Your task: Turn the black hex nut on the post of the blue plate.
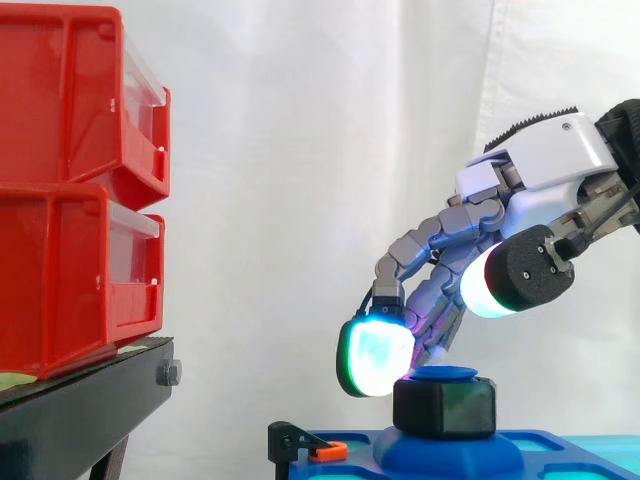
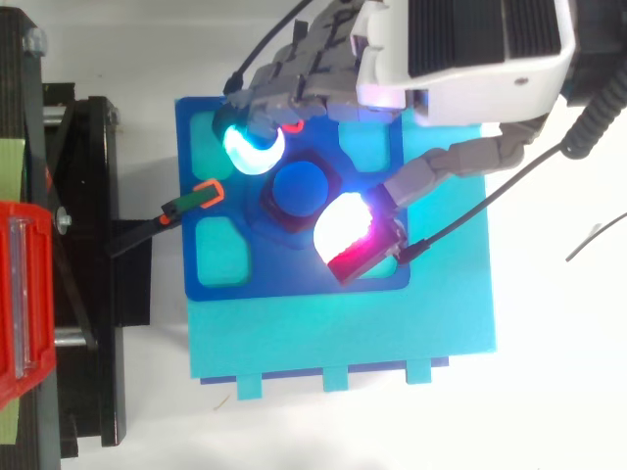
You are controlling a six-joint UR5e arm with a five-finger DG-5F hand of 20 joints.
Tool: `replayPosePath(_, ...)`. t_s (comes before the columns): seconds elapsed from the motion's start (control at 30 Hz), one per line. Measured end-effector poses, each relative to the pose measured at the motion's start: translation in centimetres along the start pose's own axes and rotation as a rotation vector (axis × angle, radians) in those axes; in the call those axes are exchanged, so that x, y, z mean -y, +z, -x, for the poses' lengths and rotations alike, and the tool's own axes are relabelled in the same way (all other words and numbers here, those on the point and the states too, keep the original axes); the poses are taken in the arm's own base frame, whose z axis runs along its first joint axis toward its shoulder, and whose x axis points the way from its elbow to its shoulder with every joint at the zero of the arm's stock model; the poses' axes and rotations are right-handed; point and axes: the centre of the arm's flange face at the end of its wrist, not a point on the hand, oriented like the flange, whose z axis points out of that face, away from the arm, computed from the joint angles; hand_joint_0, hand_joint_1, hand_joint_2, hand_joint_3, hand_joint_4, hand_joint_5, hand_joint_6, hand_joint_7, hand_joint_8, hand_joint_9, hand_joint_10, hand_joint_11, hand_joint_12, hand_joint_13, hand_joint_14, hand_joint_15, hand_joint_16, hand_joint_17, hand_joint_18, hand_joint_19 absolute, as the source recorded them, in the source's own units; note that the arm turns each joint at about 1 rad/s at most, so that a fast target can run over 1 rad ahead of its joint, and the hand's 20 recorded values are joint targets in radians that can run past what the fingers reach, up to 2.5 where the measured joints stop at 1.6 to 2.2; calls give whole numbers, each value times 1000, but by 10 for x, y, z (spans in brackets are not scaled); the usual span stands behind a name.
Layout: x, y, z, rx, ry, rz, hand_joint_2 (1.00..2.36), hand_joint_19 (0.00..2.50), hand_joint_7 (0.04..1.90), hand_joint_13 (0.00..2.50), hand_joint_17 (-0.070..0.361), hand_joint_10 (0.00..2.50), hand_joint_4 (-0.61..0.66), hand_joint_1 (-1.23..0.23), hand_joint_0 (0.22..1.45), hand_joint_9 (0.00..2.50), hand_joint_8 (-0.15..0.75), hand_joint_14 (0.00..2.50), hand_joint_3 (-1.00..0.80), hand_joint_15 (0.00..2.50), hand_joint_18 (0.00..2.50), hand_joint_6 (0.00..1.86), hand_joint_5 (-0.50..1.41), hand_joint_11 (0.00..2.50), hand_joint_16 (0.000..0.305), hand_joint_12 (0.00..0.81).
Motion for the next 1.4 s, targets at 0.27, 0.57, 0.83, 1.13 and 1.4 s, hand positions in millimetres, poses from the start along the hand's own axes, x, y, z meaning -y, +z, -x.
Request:
replayPosePath(0.27, 9, -3, 3, 2, 2, 13, 1000, 252, 862, 623, 137, 0, 269, -391, 491, 542, 300, 3, -500, 74, 657, 503, -161, 0, 61, 413)
replayPosePath(0.57, 3, 3, 6, 42, -1, 34, 1000, 259, 859, 629, 137, 0, 266, -393, 492, 543, 300, 2, -500, 81, 659, 503, -161, 0, 61, 411)
replayPosePath(0.83, -7, 8, 12, 70, 12, 47, 1000, 258, 858, 632, 137, 0, 265, -393, 492, 543, 299, 2, -500, 82, 659, 503, -161, 0, 61, 410)
replayPosePath(1.13, -27, 13, 8, 73, 9, 48, 1000, 265, 859, 639, 137, 0, 265, -391, 492, 544, 299, 3, -500, 90, 663, 503, -161, 0, 61, 407)
replayPosePath(1.4, -37, 15, 2, 60, 7, 20, 1000, 267, 856, 644, 137, 0, 266, -392, 491, 548, 300, 3, -500, 87, 663, 503, -160, 0, 61, 409)
